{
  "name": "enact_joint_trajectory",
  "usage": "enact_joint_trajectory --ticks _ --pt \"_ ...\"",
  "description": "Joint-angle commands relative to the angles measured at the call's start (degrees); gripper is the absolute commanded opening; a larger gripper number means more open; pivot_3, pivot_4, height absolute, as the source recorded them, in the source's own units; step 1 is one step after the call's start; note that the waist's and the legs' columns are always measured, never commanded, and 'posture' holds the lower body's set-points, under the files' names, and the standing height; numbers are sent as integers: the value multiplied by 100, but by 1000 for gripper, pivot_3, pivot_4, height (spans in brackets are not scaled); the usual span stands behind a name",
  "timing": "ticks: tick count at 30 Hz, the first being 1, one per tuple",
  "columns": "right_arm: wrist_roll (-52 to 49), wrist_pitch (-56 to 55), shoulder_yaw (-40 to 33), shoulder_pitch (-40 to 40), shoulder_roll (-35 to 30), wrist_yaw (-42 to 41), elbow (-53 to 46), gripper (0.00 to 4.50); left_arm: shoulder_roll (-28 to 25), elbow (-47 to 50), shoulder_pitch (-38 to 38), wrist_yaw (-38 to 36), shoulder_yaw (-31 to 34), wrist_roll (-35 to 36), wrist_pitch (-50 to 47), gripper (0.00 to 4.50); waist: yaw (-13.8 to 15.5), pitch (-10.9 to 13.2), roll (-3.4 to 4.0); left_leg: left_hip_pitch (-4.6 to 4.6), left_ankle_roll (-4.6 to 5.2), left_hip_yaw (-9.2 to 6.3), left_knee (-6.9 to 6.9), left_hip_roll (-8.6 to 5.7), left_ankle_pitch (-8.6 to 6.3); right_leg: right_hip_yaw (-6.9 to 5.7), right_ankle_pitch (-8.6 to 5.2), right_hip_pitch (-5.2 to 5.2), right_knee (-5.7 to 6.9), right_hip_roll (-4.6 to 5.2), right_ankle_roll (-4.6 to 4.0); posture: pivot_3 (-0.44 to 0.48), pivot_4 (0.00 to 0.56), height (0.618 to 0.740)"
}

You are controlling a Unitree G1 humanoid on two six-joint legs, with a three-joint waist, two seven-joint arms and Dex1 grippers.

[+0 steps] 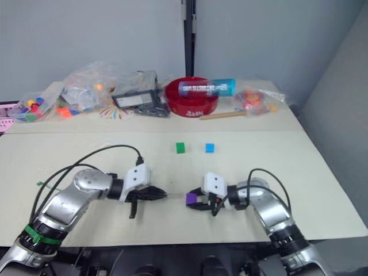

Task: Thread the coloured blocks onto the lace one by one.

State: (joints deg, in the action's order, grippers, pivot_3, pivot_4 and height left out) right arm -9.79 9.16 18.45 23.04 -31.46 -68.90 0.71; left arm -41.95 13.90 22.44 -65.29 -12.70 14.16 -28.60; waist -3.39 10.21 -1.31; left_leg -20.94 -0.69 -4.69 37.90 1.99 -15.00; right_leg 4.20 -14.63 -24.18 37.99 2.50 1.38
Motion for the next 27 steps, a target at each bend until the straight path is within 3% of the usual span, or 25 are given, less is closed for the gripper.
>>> enact_joint_trajectory --ticks 1,8,10,14,17,22,27 --pt "54 -80 286 103 99 -272 87 1158 -249 313 -98 -177 227 231 -33 0 -20 0 0 0 0 0 0 0 0 0 0 0 -1 0 0 0 150 740" --pt "188 -498 334 640 270 -547 951 1158 -422 365 -259 -217 272 288 64 0 -82 0 -1 10 0 1 0 1 0 2 2 4 3 -2 -3 0 150 740" --pt "196 -527 345 674 268 -619 1070 2208 -418 389 -302 -195 285 294 79 0 -76 0 0 12 0 1 0 2 0 2 4 5 4 -4 -6 0 150 740" --pt "32 -369 124 569 221 -536 820 3573 -406 434 -377 -152 315 299 107 0 -50 1 0 6 -1 1 0 0 0 1 3 3 2 -1 -6 0 150 740" --pt "-343 241 -306 246 74 -198 -125 4480 -411 475 -439 -131 349 304 118 0 -30 1 1 -4 -1 0 0 -1 0 1 3 -4 0 1 -5 0 150 740" --pt "-725 1745 -955 -869 -175 957 -2342 4480 -429 468 -528 -137 417 293 163 0 67 1 1 -15 -1 -3 0 -2 0 -2 2 -10 -3 3 -4 0 150 740" --pt "-625 3360 -1015 -2034 348 2818 -4435 4480 -441 312 -534 -173 469 281 288 0 81 1 1 -13 -1 -2 0 -1 0 -1 1 -10 -2 1 -2 0 150 740"
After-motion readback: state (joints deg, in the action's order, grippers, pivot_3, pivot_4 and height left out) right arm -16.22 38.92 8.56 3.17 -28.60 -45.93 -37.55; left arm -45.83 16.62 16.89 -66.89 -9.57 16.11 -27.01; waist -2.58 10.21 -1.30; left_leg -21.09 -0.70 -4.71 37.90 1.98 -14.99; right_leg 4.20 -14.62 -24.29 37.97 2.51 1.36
